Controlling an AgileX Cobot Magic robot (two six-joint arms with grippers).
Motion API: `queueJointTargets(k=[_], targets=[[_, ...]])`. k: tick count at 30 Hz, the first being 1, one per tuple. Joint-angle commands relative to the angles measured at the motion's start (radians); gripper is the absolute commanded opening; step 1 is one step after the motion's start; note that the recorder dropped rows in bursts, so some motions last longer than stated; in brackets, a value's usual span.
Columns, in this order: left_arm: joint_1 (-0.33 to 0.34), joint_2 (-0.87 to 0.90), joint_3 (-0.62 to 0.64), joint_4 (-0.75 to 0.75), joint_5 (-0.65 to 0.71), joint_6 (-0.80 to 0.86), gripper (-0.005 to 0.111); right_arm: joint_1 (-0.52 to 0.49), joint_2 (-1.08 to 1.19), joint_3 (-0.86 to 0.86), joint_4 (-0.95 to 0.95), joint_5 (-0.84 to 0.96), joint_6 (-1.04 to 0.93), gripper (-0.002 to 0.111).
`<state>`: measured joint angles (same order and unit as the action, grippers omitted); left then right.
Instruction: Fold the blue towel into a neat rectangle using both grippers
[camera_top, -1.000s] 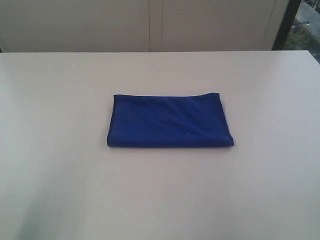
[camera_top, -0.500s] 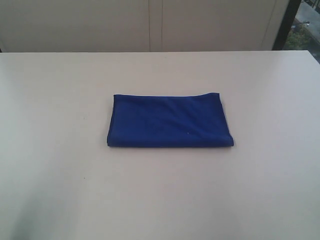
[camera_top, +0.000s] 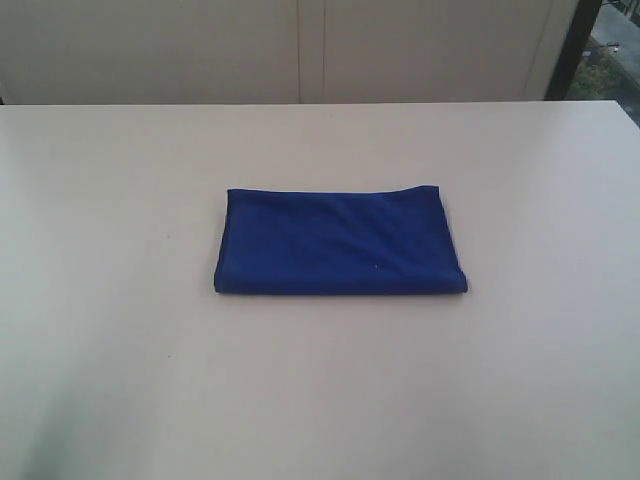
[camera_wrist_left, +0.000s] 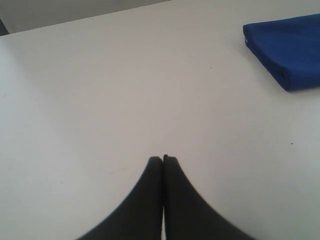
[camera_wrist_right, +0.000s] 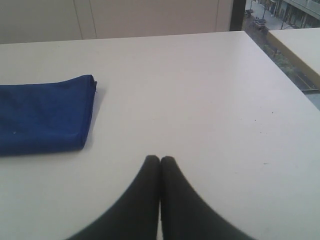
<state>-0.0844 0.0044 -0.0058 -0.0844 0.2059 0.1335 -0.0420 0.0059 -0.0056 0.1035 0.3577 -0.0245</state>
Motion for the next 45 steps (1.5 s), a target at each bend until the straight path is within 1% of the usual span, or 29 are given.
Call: queueJointTargets(k=[1,4,26,32,45], targets=[[0.002,-0.004,0.006,-0.011,0.006,-0.061,0.000,-0.010,-0.006,0.006,-0.007,-0.007,0.003,0.000],[0.002,-0.004,0.006,-0.011,0.011,-0.082,0.000,-0.010,-0.006,0.006,-0.007,-0.007,0.003,0.000],[0.002,-0.004,0.006,-0.003,0.013,-0.082,0.000,-0.010,-0.006,0.006,-0.007,-0.007,0.003,0.000],[0.002,-0.004,0.006,-0.003,0.012,-0.118,0.000,-0.010,-0.006,0.006,-0.007,-0.007,0.003,0.000],[0.002,-0.004,0.006,-0.003,0.003,-0.133,0.000,-0.010,-0.006,0.006,-0.007,-0.007,0.003,0.000]])
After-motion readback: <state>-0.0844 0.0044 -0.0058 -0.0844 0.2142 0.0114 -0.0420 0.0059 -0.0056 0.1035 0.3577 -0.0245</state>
